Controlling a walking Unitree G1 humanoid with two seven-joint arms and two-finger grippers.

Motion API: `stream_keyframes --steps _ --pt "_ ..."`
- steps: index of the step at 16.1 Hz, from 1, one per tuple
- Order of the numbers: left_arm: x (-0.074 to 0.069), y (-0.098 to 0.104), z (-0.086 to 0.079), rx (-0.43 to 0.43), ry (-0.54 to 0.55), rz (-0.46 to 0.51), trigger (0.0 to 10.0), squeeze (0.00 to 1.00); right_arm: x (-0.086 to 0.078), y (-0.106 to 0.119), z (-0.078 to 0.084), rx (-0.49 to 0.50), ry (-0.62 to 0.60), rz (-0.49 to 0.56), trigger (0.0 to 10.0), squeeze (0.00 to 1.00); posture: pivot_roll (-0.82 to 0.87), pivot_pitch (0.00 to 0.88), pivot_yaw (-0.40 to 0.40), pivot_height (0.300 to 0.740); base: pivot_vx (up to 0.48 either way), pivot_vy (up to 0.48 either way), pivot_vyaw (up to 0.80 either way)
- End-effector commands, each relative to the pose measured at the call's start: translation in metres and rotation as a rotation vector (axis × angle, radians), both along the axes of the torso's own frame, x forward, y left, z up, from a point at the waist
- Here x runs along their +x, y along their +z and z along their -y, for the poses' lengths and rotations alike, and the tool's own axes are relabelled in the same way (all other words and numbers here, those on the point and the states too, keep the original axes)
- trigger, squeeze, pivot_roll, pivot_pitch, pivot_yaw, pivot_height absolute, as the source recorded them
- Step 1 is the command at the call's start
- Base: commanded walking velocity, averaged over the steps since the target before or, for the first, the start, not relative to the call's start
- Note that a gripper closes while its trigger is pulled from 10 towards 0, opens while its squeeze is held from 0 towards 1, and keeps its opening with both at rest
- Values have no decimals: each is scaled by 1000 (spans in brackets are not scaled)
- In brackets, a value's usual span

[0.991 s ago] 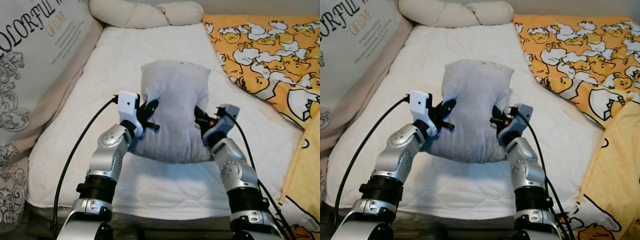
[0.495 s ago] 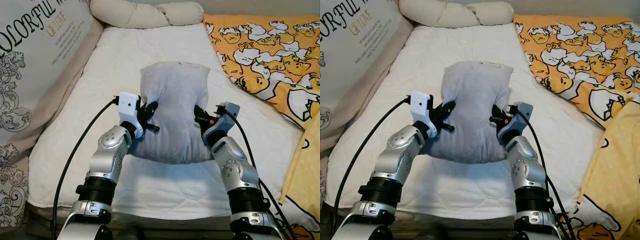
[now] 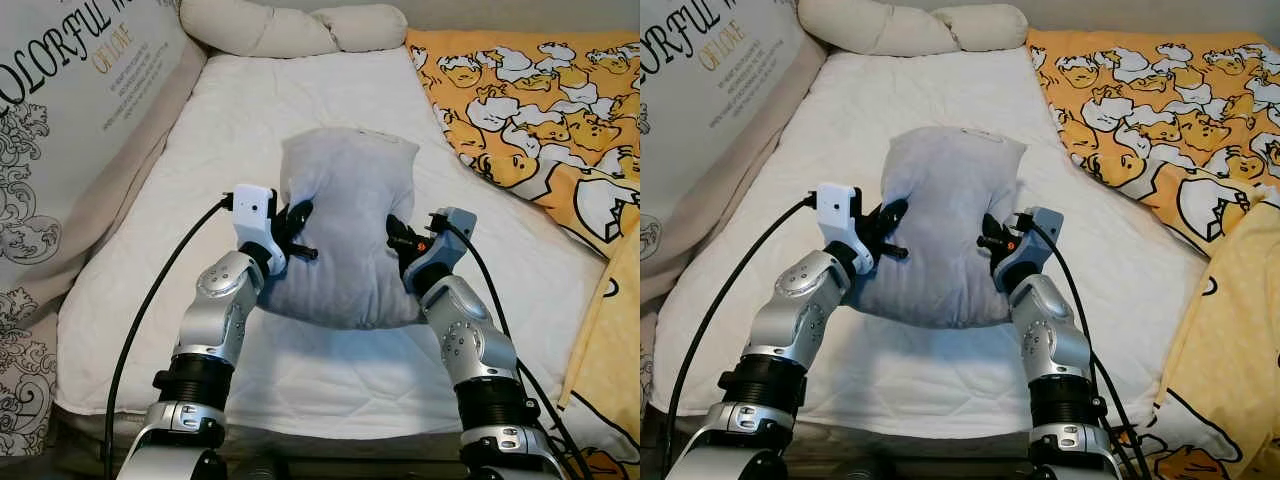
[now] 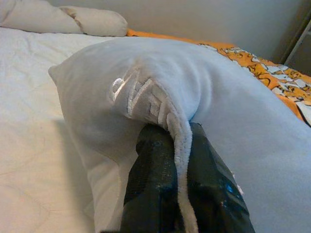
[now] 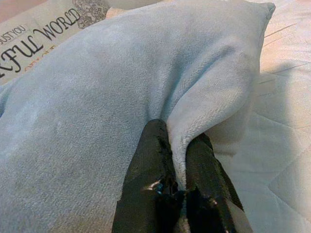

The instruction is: Clean up the room

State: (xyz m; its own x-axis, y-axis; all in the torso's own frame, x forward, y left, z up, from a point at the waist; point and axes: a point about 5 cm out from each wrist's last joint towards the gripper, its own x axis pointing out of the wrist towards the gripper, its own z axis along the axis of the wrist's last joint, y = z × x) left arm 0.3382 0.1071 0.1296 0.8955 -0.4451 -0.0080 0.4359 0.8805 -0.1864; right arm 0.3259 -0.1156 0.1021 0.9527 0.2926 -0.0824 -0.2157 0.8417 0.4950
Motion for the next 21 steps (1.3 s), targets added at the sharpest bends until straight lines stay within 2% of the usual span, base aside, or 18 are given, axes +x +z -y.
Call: stream_keyframes --steps 1,2,3,4,5,6,8,10,12,14,21 --pt "6 13 3 -24 0 37 0 0 3 13 -4 6 12 44 0 0 12 0 62 740 0 0 0" --pt "6 13 3 -25 -2 35 0 0 3 13 -4 6 12 44 0 0 12 0 62 740 0 0 0" --pt "7 13 3 64 17 48 10000 0 3 13 -2 -8 -1 46 0 0 13 0 61 740 0 0 0" --pt "9 15 1 107 63 78 10000 0 4 14 -1 -22 -10 46 0 0 12 0 62 740 0 0 0" --pt "9 14 -1 116 92 69 10000 0 4 14 0 -37 -15 46 1059 0 10 0 63 740 0 0 0" --pt "10 18 -3 95 116 88 10000 0 4 13 2 -61 -28 42 10000 0 13 0 61 740 0 0 0" --pt "8 19 -4 110 111 101 10000 0 4 12 3 -85 -44 34 10000 0 15 0 61 740 0 0 0" --pt "8 17 -5 121 113 104 10000 0 5 11 4 -117 -68 34 10000 0 11 0 67 740 0 414 0" --pt "9 17 -5 136 113 107 10000 0 5 15 4 -62 -87 87 10000 0 11 0 71 740 0 480 0" --pt "9 17 -5 146 108 110 10000 0 6 16 6 -74 -121 101 10000 0 11 0 71 740 0 480 0" --pt "10 17 -4 179 101 123 10000 0 6 12 6 -92 -118 88 10000 0 14 0 63 740 0 480 0"
